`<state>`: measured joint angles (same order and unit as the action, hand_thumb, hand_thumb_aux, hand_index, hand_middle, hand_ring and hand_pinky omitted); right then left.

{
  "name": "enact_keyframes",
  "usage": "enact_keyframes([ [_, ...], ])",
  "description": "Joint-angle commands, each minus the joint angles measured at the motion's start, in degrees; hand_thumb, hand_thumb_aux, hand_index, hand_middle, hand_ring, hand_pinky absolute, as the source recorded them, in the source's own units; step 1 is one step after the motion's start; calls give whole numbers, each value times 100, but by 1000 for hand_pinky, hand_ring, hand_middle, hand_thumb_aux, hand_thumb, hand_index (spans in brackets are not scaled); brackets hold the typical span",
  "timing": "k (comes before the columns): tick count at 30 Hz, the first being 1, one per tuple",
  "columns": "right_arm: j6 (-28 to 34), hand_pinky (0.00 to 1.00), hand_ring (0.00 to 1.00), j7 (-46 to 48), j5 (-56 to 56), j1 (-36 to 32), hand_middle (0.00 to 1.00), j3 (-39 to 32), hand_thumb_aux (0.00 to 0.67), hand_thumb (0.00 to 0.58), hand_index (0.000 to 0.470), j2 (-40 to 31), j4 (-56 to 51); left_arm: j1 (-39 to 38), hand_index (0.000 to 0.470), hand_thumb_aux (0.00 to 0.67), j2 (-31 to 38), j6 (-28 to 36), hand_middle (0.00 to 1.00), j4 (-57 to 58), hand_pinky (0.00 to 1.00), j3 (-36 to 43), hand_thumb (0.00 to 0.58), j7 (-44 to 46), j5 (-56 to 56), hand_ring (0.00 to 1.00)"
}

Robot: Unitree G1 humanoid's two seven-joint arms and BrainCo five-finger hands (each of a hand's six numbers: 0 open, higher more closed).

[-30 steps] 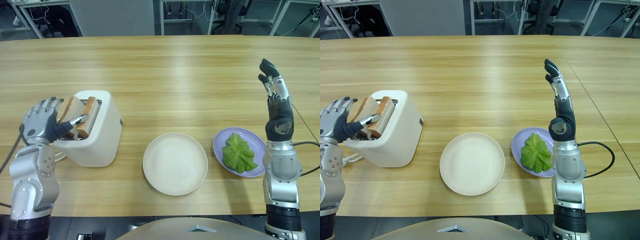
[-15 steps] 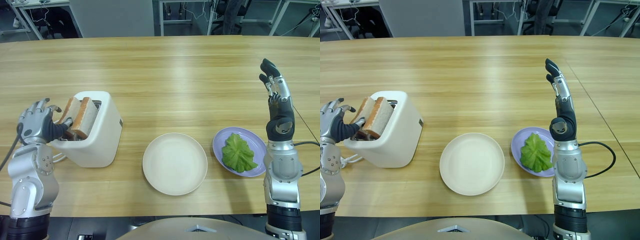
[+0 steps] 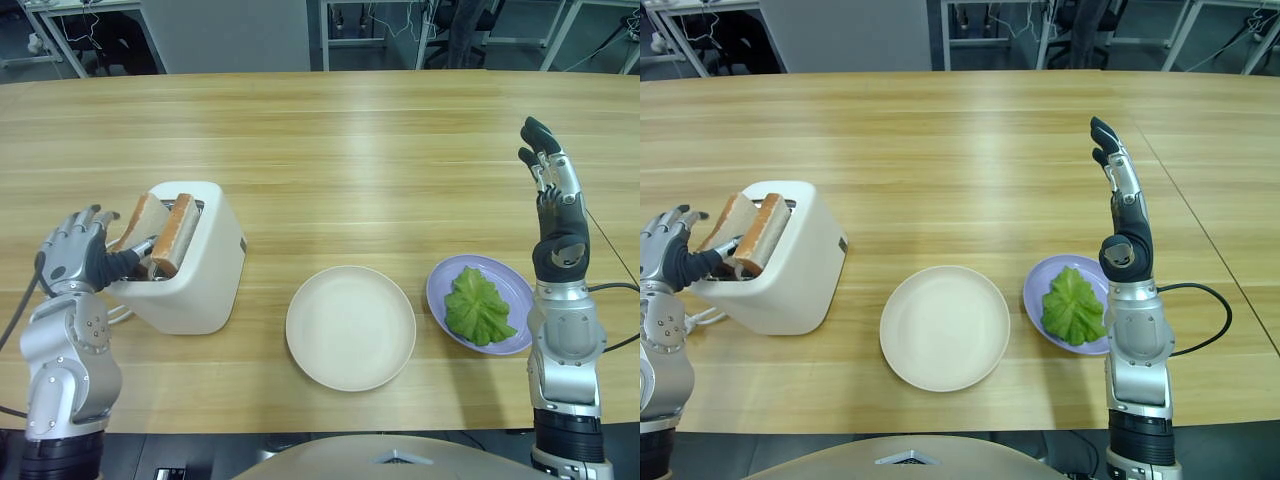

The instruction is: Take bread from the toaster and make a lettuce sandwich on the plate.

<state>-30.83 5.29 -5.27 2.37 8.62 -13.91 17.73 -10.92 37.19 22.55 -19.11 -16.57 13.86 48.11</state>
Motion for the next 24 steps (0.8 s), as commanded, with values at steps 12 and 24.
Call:
enact_keyframes([
  [12,47,0,0,53,30,-50,0,-47,0,0,0,-66,65,166,460,670,-247,-219,0,9,0,-122,580,-546,-521,0],
  [24,43,0,0,83,42,-60,0,-50,0,0,0,-106,46,715,460,670,-874,-875,1000,-774,1000,-1045,580,-1440,-1715,1000],
])
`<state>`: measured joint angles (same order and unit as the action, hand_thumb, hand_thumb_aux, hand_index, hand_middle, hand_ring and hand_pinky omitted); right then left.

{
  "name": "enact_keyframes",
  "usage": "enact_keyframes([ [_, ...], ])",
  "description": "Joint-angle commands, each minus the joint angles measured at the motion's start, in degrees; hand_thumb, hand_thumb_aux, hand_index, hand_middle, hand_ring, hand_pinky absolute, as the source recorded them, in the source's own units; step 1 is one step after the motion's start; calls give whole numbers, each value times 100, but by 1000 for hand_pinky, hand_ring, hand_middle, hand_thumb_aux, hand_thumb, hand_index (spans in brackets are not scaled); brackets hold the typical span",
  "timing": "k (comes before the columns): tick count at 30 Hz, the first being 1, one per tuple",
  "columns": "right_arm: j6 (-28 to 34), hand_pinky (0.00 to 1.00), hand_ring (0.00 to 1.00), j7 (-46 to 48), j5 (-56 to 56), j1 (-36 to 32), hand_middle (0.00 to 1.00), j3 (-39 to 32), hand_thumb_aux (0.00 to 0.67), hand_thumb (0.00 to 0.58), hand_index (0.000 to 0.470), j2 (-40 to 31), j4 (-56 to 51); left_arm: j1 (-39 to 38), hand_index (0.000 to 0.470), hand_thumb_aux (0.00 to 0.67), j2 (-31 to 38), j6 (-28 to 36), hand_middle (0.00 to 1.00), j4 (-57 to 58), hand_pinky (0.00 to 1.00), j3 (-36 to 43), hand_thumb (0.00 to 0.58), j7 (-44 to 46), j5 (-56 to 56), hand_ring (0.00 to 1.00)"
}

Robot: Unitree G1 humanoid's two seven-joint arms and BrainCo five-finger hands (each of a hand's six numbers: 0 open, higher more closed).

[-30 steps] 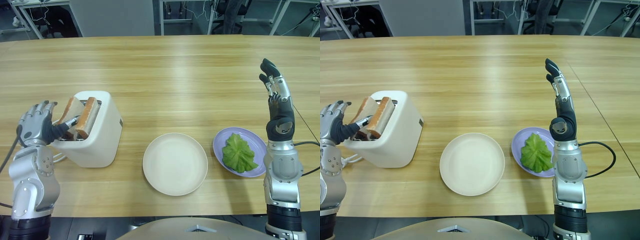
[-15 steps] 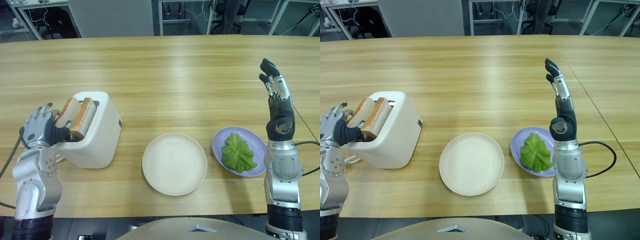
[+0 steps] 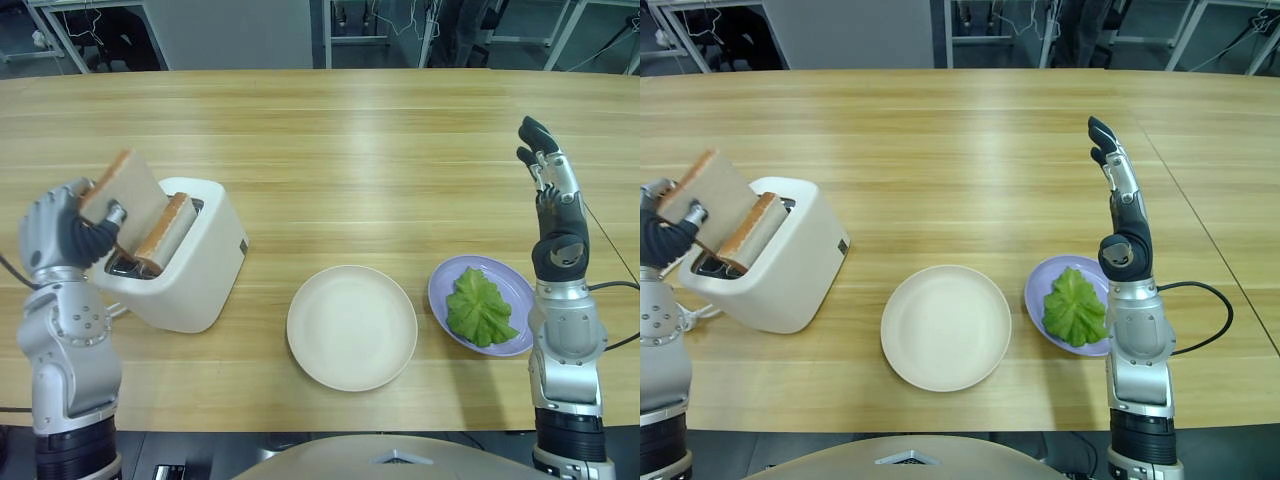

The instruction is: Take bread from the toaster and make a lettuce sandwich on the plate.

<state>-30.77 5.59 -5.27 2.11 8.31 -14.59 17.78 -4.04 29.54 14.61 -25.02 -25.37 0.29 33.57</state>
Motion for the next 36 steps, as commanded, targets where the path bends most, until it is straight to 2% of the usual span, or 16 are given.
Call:
enact_keyframes([
  [1,31,0,0,54,34,-30,0,-20,0,0,0,-42,39,41,460,670,-152,-97,1000,-221,1000,-218,580,-107,-339,1000],
  [10,-102,0,0,102,-252,30,0,-13,0,0,0,-194,-66,310,460,670,-601,-274,1000,-786,1000,-627,580,-233,-1332,1000],
  [13,-383,0,0,62,-1291,72,0,38,0,0,0,-691,-446,485,460,670,-796,-253,1000,-1156,1000,-751,580,-60,-2058,1000],
  [15,-533,0,0,-253,-2458,66,0,54,0,0,0,-1280,-996,511,460,670,-934,-86,1000,-1509,1000,-619,580,200,-2579,1000],
  [18,-607,0,0,-1016,-3894,45,0,-57,0,0,0,-2222,-1942,404,460,670,-1132,247,1000,-1992,1000,-106,580,596,-3180,1000],
  [24,-572,0,0,-2347,-5094,-245,0,-752,0,0,0,-3335,-3879,-104,460,670,-1028,640,1000,-2345,1000,1453,580,1367,-3460,1000],
  [31,-612,0,0,-3562,-5725,-882,0,-1970,0,0,0,-3675,-5933,-464,460,670,-319,375,1000,-1555,1000,3165,580,1998,-2654,1000],
  [36,-709,0,0,-4030,-5644,-1116,0,-2455,0,0,0,-3675,-6475,-253,460,670,-58,192,1000,-733,1000,3957,580,2244,-2095,1000],
])
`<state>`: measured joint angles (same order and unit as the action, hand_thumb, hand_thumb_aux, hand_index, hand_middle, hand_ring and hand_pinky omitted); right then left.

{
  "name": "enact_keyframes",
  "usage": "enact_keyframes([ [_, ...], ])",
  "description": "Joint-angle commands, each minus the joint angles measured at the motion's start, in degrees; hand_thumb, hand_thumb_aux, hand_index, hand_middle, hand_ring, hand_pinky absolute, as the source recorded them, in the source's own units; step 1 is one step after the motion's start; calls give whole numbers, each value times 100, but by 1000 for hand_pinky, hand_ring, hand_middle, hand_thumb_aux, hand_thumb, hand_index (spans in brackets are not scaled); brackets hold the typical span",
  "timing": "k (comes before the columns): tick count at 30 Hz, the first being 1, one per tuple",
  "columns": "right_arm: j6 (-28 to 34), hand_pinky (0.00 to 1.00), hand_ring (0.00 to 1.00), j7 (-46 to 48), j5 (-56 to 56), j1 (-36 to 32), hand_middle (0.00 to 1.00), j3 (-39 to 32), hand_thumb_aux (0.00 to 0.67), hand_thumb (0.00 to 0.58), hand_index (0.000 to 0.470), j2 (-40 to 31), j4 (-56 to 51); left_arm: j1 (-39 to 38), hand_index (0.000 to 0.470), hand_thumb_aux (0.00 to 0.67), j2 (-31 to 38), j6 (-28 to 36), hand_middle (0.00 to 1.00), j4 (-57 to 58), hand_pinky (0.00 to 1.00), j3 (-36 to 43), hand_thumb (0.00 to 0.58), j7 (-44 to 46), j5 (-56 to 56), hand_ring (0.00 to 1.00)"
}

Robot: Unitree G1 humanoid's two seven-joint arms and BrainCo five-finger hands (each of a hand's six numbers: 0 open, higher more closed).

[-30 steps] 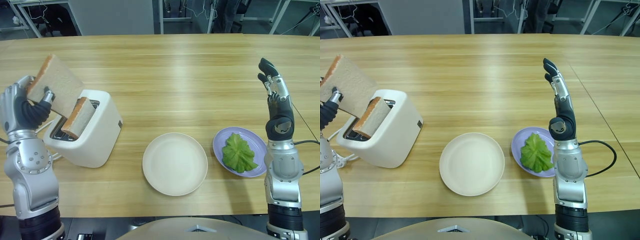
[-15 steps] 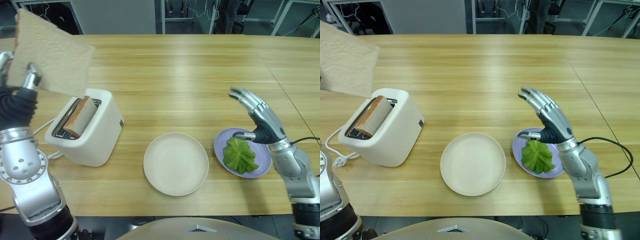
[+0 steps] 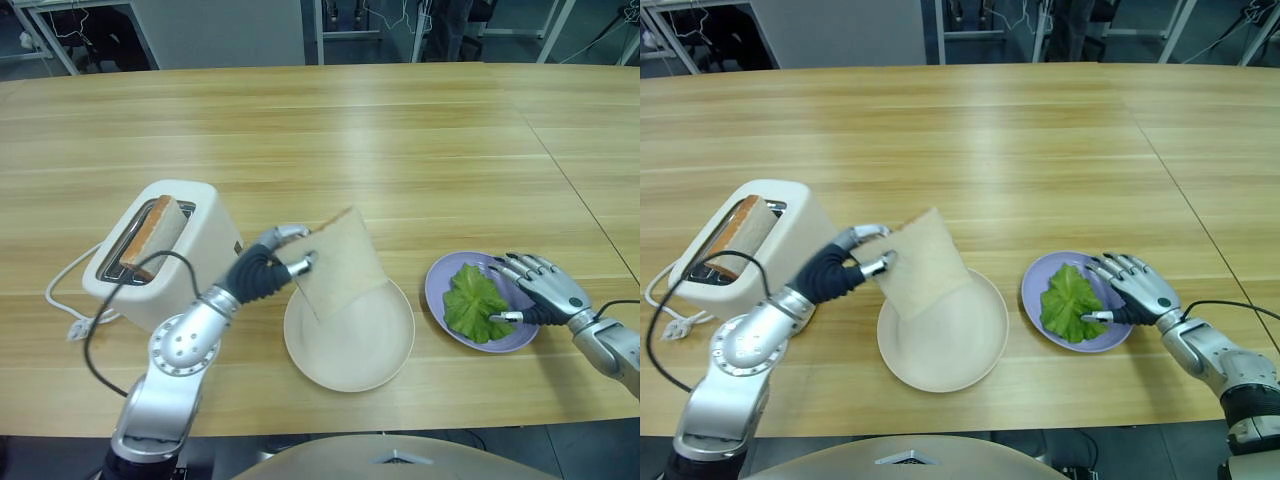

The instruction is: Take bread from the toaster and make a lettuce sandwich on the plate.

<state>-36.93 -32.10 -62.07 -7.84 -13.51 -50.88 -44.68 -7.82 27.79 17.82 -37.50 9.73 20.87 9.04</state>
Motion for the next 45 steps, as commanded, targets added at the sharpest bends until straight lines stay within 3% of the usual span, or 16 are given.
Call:
enact_keyframes([
  [1,-109,0,0,-308,51,-161,0,-341,0,0,0,-47,-270,148,460,670,132,-154,1000,624,1000,535,580,208,423,1000],
  [3,-171,0,0,-364,141,-212,0,-435,16,27,11,-55,-272,245,460,670,175,-236,1000,999,1000,785,580,245,656,1000],
  [6,-220,0,0,-436,226,-259,0,-553,363,458,249,-57,-276,386,460,670,136,-346,1000,1476,1000,1023,580,243,880,1000],
  [8,-234,0,0,-464,276,-274,0,-618,594,572,408,-60,-228,454,460,670,126,-418,1000,1761,1000,1219,580,242,1090,1000],
  [12,-273,0,0,-501,401,-247,0,-672,670,580,460,-108,-81,534,460,670,147,-591,1000,2108,1000,1618,580,224,1619,1000],
  [13,-298,0,0,-511,440,-241,0,-671,670,580,460,-123,-24,573,400,583,174,-649,1000,2192,1000,1707,570,147,1858,1000],
  [14,-317,0,0,-511,477,-239,0,-669,670,580,460,-135,25,626,258,376,210,-739,1000,2274,1000,1790,468,37,2130,1000],
  [15,-326,0,0,-531,500,-234,0,-665,670,580,460,-152,93,686,0,0,235,-804,1000,2359,1000,1864,0,-78,2395,1000],
  [21,-380,0,0,-449,739,-150,0,-564,670,580,460,-255,626,922,0,0,286,-1176,965,2519,965,2060,0,-629,3507,965],
  [25,-367,0,0,-331,944,-32,0,-417,670,580,460,-348,1172,1017,0,0,329,-1308,588,2383,588,2031,0,-866,4147,588],
  [26,-371,0,0,-278,1016,7,0,-357,670,580,460,-370,1364,1037,0,0,341,-1333,588,2321,588,1994,0,-932,4292,588],
  [27,-374,0,0,-218,1084,46,0,-293,670,580,460,-384,1557,1064,0,0,368,-1369,306,2260,306,1962,0,-1004,4452,306],
  [29,-371,0,0,-51,1235,136,0,-154,670,580,460,-398,2028,1087,0,0,421,-1417,278,2107,278,1873,0,-1114,4712,278],
  [31,-341,0,0,200,1441,252,0,5,670,580,460,-376,2570,1075,0,0,454,-1456,94,1916,94,1736,0,-1239,4902,94],
  [34,-288,0,0,622,1770,397,0,200,670,580,460,-255,3347,978,0,0,510,-1440,0,1542,0,1443,0,-1410,5190,0],
  [45,16,0,0,2627,3022,890,0,-49,670,580,460,807,5361,-49,0,0,417,-921,0,-244,0,-1128,0,-1704,5284,0],
])
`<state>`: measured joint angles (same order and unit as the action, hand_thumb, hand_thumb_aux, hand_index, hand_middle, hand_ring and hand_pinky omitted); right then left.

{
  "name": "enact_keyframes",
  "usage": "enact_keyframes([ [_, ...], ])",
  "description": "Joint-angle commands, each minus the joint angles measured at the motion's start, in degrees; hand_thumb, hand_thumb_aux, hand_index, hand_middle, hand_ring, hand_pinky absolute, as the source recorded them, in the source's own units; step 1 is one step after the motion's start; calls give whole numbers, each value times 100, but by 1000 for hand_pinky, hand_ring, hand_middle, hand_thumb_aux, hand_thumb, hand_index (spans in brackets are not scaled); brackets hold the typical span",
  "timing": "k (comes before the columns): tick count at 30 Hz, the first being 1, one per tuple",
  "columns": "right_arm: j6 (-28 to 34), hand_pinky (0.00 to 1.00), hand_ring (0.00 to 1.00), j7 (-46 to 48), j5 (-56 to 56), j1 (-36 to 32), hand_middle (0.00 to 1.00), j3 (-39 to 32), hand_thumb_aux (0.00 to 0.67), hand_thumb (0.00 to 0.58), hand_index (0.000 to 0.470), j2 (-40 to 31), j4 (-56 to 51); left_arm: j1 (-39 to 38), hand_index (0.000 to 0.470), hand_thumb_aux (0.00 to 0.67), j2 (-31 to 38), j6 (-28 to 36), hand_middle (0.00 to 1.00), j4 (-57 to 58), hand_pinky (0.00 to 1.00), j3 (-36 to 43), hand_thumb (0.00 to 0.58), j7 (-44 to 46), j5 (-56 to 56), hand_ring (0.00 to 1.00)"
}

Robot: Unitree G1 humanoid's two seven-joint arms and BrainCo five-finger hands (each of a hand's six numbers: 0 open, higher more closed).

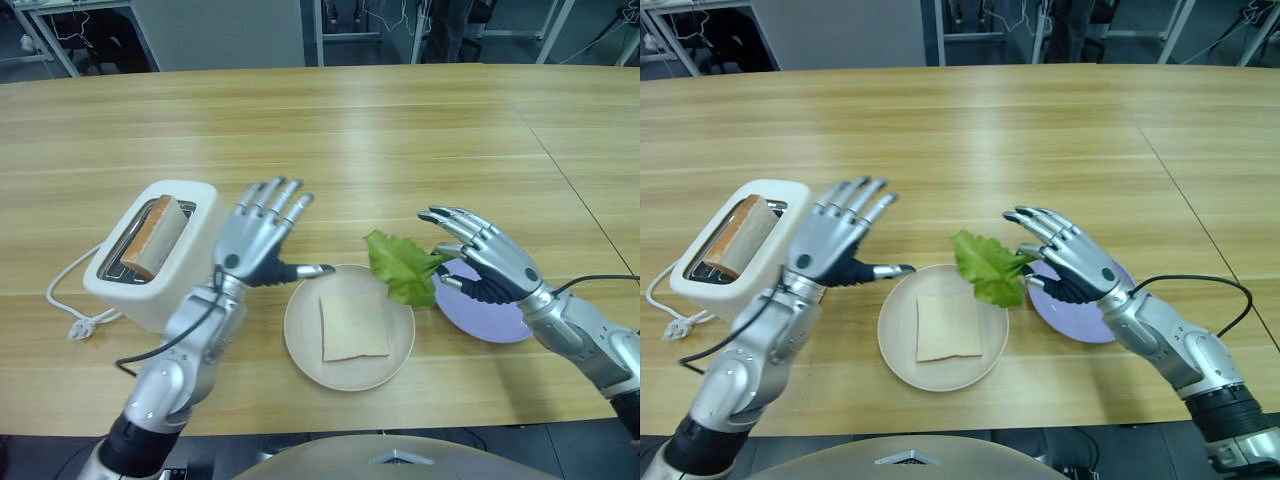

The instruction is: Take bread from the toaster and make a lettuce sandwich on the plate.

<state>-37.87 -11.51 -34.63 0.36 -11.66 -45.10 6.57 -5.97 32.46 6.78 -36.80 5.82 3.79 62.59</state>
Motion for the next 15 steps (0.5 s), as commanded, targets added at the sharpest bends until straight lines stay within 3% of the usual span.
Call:
enact_keyframes([
  [1,117,0,0,709,319,68,0,-309,670,580,460,340,242,-320,0,0,-67,233,0,-384,0,-986,0,24,-110,0],
  [6,147,0,0,1314,286,-23,0,-710,670,580,460,799,14,-569,0,0,-165,340,0,-358,0,-1858,0,69,-335,0],
  [15,144,0,0,1700,-81,-449,0,-1191,670,580,460,1428,-935,-862,0,0,-161,581,0,355,0,-2396,0,296,-306,0],
])
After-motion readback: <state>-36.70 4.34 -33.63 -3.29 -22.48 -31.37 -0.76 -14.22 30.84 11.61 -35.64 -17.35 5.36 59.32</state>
